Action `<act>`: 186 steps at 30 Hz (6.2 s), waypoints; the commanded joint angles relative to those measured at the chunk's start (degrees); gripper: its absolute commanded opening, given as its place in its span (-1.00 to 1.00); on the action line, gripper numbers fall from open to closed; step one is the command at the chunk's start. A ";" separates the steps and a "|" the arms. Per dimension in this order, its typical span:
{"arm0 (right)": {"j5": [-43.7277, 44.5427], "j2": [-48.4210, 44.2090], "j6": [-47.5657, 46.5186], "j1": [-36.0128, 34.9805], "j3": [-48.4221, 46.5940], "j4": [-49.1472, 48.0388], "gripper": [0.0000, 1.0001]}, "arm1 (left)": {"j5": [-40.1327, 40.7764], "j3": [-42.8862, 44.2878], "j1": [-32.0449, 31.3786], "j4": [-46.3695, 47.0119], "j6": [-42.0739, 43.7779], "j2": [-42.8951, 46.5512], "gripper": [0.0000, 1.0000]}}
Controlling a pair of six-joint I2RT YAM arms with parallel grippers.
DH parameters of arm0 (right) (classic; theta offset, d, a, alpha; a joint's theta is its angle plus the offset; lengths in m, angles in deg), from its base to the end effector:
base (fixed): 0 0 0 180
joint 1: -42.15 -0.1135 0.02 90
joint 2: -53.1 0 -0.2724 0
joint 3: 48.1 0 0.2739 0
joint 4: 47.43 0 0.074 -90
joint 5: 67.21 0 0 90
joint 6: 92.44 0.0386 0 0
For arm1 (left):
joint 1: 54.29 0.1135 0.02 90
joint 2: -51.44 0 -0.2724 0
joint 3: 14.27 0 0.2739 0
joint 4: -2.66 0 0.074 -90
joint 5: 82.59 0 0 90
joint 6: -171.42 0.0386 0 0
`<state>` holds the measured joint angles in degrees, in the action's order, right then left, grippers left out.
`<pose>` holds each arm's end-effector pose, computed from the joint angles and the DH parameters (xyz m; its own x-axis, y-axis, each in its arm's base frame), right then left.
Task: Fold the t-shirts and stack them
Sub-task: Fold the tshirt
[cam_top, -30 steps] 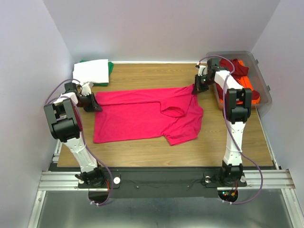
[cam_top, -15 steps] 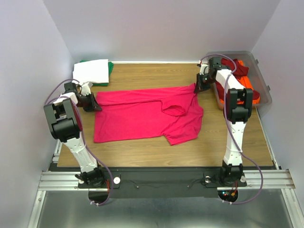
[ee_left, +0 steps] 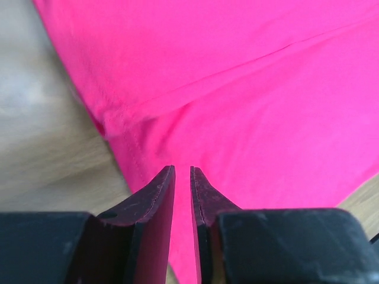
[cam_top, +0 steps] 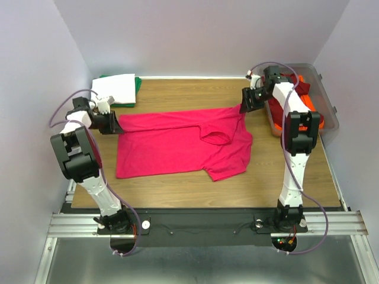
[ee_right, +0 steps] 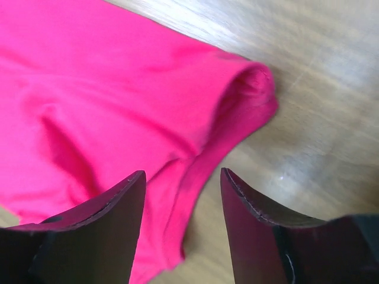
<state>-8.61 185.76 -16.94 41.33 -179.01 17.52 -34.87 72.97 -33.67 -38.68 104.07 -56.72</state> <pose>0.5203 0.0276 0.2072 -0.8344 -0.2257 -0.5028 -0.4413 0.8201 0.3642 0.3915 0.1195 0.1838 -0.7520 0.0215 -0.6589 0.3490 0.8609 -0.3703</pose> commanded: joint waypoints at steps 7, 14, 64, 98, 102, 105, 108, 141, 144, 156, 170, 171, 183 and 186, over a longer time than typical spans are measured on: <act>-9.12 -2.77 -0.62 -1.81 -5.31 -1.84 -0.24 | -2.02 8.73 -5.85 5.02 -2.78 0.24 -0.44; -7.37 4.79 0.44 -2.96 -6.11 -3.95 -0.34 | 5.97 10.75 -7.44 8.65 -7.62 -6.27 -0.45; 3.62 -24.38 0.96 -2.87 41.61 -13.53 -0.18 | 20.02 -5.77 -76.61 23.93 10.58 1.39 -0.09; 4.93 -37.29 -7.63 -2.52 46.36 -5.72 -0.12 | 4.67 -15.70 -72.67 2.68 13.39 23.32 0.15; 4.95 -40.20 -8.88 -2.61 45.23 -5.00 -0.11 | 1.15 -14.47 -54.96 1.44 11.27 27.38 0.06; 4.42 -37.58 -4.32 -2.61 41.29 -8.07 -0.11 | 3.34 -13.77 -46.31 5.20 9.17 27.39 0.05; 3.19 -31.51 0.08 -2.70 36.63 -13.26 -0.11 | 4.93 -10.36 -37.60 8.56 5.22 22.66 0.05; 0.91 -8.80 3.00 -4.98 8.82 -16.70 0.48 | 2.65 16.74 -15.96 1.09 3.18 -5.76 0.00; 0.20 -15.58 -0.34 -5.33 12.43 -14.77 0.62 | 0.89 13.66 -15.44 -0.93 6.25 0.39 0.03; 3.80 -35.27 -19.50 -11.39 39.93 -3.51 0.24 | 1.50 -1.10 -11.04 -12.36 23.57 14.55 0.03; 12.24 -35.45 -21.88 -16.23 50.58 -9.05 0.09 | 11.43 -20.18 -10.95 -8.05 32.63 22.99 0.03; 12.32 -35.71 -21.97 -16.41 50.93 -9.05 0.09 | 11.61 -20.44 -10.95 -7.88 32.72 23.25 0.03; 14.25 -36.86 -23.20 -19.39 57.86 -11.15 0.09 | 12.75 -21.23 -11.04 -7.87 35.09 23.34 0.08; 15.40 -35.55 -23.12 -19.40 58.66 -12.56 0.09 | 13.36 -22.46 -10.95 -7.88 36.76 23.34 0.08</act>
<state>4.44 150.97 -38.93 22.18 -121.63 8.25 -21.95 52.36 -44.57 -45.61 137.95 -35.32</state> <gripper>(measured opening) 0.545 0.539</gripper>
